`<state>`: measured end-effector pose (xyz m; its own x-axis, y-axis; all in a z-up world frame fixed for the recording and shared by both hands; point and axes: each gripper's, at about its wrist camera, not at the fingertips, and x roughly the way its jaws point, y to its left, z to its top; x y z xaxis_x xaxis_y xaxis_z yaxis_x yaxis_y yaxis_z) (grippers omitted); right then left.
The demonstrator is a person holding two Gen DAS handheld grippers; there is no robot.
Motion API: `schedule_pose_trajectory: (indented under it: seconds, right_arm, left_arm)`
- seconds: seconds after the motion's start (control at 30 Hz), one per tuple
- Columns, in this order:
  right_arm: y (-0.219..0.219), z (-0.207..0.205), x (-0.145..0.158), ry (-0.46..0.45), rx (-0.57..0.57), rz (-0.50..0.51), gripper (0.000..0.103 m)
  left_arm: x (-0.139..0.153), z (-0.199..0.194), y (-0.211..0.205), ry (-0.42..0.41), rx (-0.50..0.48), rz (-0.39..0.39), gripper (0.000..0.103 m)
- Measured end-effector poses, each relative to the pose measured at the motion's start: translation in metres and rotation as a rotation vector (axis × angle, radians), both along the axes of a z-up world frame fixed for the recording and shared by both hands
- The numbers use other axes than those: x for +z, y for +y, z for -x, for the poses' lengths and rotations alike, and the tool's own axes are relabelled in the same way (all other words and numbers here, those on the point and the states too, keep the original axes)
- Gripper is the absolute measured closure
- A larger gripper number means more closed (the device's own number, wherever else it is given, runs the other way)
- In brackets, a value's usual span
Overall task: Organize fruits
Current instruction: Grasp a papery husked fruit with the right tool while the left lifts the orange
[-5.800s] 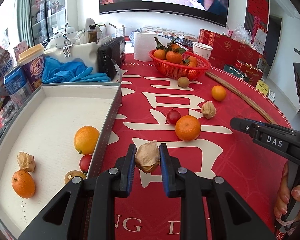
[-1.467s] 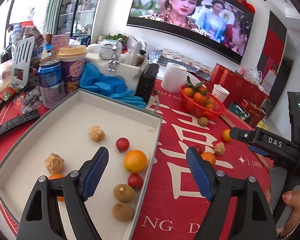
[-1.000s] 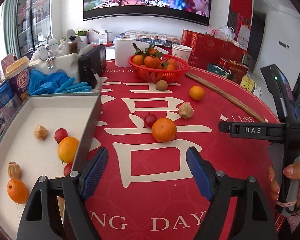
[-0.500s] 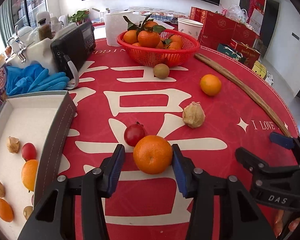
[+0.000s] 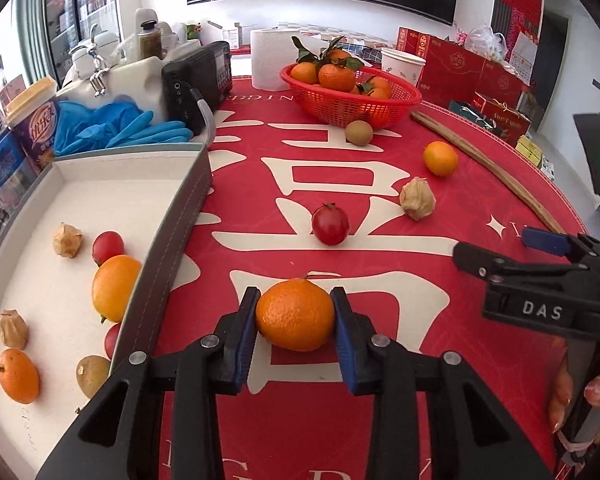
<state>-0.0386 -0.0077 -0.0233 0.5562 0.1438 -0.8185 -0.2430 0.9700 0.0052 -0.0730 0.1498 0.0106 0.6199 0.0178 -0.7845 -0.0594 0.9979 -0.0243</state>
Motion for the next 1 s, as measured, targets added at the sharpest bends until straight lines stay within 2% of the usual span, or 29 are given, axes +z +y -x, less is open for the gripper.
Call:
schedule_pose_trajectory:
  seconds: [0.3,0.33,0.37,0.4,0.43,0.57,0.7,1.0]
  right_arm:
    - [0.065,-0.026,0.0,-0.018,0.126,0.003,0.002]
    - [0.066,-0.024,0.001,-0.031,0.129,0.001,0.012]
    - [0.067,-0.022,0.003,-0.044,0.131,-0.002,0.03]
    - [0.067,-0.02,0.006,-0.053,0.135,-0.006,0.061]
    - [0.067,-0.018,0.008,-0.057,0.136,-0.01,0.078]
    - [0.051,-0.009,0.008,-0.04,0.121,-0.067,0.078]
    - [0.026,0.002,0.01,0.001,0.101,-0.167,0.078]
    - [0.004,0.018,0.03,-0.075,0.078,-0.211,0.078]
  left_arm:
    - [-0.001,-0.001,0.002,-0.006,-0.001,-0.008,0.064]
    - [-0.001,-0.002,0.002,-0.007,-0.002,-0.006,0.064]
    - [-0.001,-0.002,0.003,-0.007,-0.003,-0.002,0.064]
    - [-0.001,-0.002,0.003,-0.008,-0.004,0.004,0.064]
    - [-0.001,-0.002,0.004,-0.009,-0.005,0.008,0.064]
    - [-0.001,0.001,0.007,-0.014,-0.002,0.025,0.065]
    - [0.003,0.005,0.01,-0.036,0.008,0.028,0.065]
    - [0.02,0.011,0.017,-0.117,0.049,0.029,0.064]
